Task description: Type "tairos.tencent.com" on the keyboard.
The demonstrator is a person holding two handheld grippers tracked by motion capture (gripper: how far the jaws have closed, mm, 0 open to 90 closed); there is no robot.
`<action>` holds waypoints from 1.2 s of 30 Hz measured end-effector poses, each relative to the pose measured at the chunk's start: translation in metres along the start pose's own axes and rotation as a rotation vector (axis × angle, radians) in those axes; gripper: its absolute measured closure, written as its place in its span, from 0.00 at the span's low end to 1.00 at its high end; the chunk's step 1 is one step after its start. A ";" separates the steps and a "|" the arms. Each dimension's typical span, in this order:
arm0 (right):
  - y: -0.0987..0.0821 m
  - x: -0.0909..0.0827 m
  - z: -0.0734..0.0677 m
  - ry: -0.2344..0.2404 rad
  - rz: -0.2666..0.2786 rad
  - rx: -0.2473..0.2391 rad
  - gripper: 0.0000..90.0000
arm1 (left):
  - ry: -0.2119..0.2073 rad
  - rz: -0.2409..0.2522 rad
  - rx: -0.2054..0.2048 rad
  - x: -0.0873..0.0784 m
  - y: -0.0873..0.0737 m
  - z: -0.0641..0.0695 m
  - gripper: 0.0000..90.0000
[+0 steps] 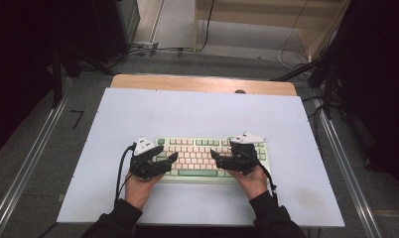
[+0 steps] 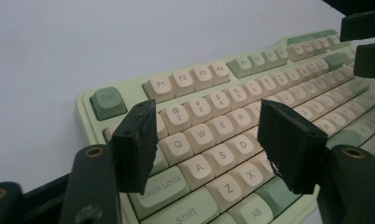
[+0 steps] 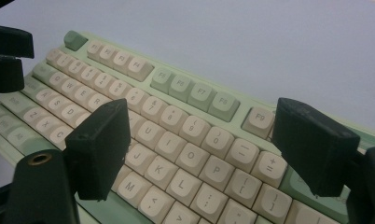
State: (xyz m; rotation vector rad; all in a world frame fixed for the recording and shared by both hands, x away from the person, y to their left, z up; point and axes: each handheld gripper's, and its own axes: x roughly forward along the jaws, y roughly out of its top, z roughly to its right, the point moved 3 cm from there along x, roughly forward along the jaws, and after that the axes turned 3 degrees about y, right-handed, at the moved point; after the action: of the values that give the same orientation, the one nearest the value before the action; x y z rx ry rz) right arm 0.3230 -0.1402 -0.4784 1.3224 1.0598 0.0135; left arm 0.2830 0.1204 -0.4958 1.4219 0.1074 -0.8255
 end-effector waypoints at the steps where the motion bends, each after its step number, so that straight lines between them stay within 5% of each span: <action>1: 0.000 -0.001 0.001 -0.001 0.001 0.004 0.20 | -0.008 0.005 -0.004 0.000 0.001 0.001 0.46; 7: 0.001 -0.002 0.003 -0.006 0.006 0.016 0.20 | -0.019 0.012 -0.007 0.002 0.004 0.004 0.62; 15: 0.000 -0.001 0.005 -0.010 -0.001 0.019 0.21 | -0.044 0.025 0.008 0.009 0.010 0.010 0.99; 36: -0.001 0.001 0.005 -0.014 -0.010 0.022 0.21 | -0.059 -0.081 0.037 0.043 0.012 0.026 1.00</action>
State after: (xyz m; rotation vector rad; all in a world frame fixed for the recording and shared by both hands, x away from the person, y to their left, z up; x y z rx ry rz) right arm 0.3263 -0.1438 -0.4809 1.3353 1.0573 -0.0145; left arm 0.3105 0.0767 -0.5040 1.4340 0.1057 -0.9395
